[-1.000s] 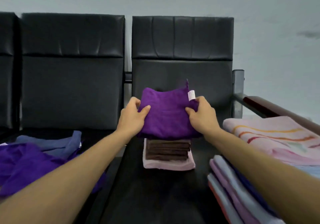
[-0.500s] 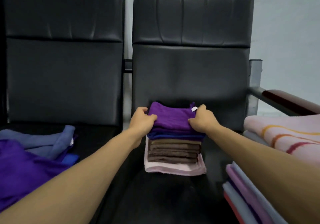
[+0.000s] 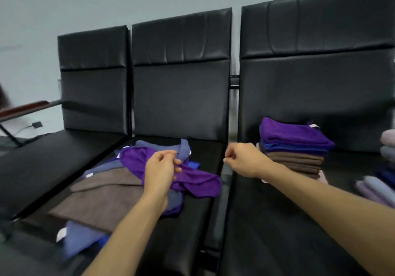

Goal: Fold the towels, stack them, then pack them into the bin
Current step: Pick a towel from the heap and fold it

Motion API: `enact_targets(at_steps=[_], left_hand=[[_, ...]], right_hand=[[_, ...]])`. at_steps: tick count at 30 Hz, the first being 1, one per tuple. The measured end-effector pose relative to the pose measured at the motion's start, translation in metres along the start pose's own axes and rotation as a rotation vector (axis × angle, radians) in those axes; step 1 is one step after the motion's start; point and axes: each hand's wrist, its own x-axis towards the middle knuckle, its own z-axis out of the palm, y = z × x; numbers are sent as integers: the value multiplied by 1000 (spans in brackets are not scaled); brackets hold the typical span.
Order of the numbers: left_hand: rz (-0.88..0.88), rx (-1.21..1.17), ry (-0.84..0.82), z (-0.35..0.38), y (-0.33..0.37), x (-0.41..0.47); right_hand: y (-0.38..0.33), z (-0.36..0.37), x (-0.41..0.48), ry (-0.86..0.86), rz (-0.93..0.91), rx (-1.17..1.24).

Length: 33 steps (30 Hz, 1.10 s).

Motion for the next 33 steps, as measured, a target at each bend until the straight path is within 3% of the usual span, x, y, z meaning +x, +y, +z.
enact_targets(at_steps=[3, 8, 14, 18, 23, 26, 29, 33], left_hand=[[99, 101, 137, -38, -5, 8], [107, 220, 157, -58, -15, 14], [111, 276, 149, -60, -16, 16], [118, 255, 145, -55, -16, 17], [144, 433, -12, -37, -17, 9], [201, 532, -96, -23, -16, 1], [251, 466, -215, 7, -9, -13], [515, 463, -361, 45, -2, -29]], right_hand=[[-27, 33, 11, -71, -24, 26], [-57, 91, 32, -116, -62, 26], [-70, 133, 40, 48, 26, -64], [-71, 114, 40, 139, 71, 272], [-74, 53, 33, 356, -36, 561], [-70, 18, 19, 395, -110, 672], [-54, -14, -9, 403, -138, 664], [-12, -42, -50, 456, -150, 560]])
